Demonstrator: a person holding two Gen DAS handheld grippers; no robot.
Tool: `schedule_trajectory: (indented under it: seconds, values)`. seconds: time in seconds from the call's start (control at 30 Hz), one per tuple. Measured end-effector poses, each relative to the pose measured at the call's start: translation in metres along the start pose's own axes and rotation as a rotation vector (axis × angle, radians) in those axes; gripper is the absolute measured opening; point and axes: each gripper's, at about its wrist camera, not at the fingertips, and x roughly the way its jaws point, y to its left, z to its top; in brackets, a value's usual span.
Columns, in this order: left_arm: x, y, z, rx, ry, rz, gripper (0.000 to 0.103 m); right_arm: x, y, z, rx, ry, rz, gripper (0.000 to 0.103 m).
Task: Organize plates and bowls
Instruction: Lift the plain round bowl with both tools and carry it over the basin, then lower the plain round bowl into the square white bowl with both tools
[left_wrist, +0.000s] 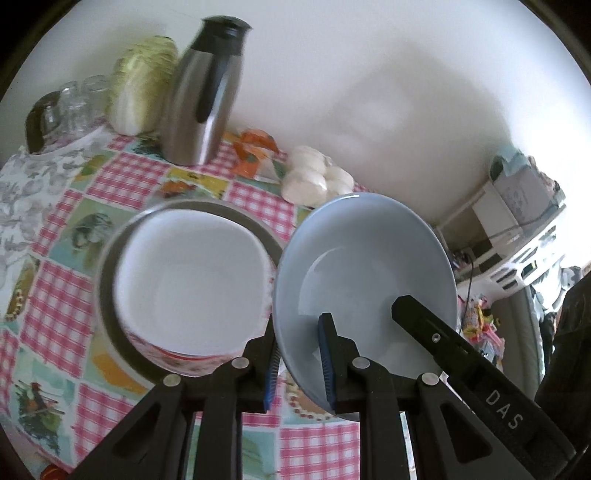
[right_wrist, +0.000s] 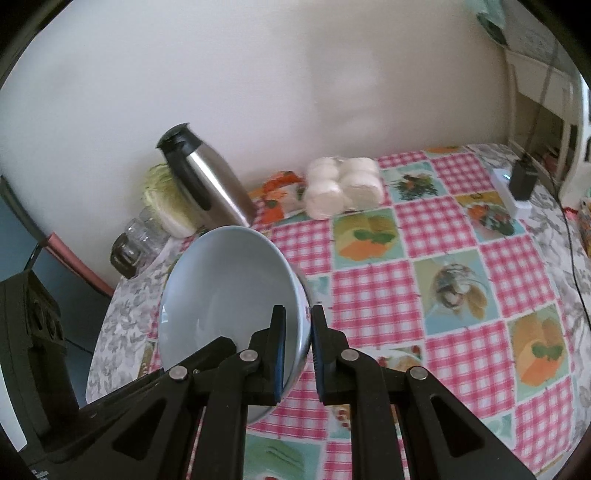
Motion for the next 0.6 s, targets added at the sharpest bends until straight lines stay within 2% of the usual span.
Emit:
schedule_trajectory:
  seconds: [0.23,0.6]
  values:
    - [-0.018,0.037,0.009,-0.064,-0.032,0.024,0.021,0.017,0.041,-0.003,-0.056,0.007,0.041,0.014]
    - [-0.022,0.067,0.019,-0.132,-0.043,0.045,0.021,0.042,0.070,-0.001,-0.077,0.025,0.075,0.014]
